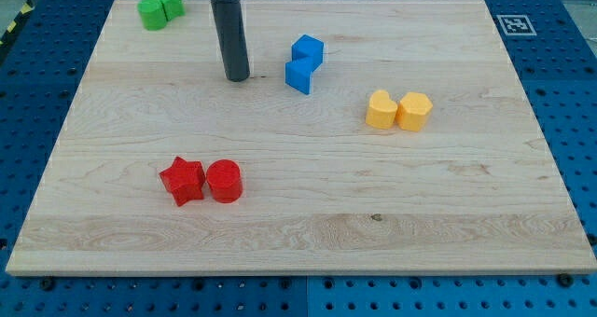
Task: Move your arm to bottom center
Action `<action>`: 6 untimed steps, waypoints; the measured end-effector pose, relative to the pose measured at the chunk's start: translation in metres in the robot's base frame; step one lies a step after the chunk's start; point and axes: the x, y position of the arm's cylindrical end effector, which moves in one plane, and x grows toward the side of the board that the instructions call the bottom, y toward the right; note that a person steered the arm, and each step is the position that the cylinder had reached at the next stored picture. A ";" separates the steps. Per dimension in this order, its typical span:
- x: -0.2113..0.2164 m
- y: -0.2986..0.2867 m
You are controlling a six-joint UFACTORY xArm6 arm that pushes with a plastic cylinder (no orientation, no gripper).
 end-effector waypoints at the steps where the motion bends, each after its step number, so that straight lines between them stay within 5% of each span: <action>1: 0.035 0.018; 5: 0.212 0.082; 6: 0.215 0.083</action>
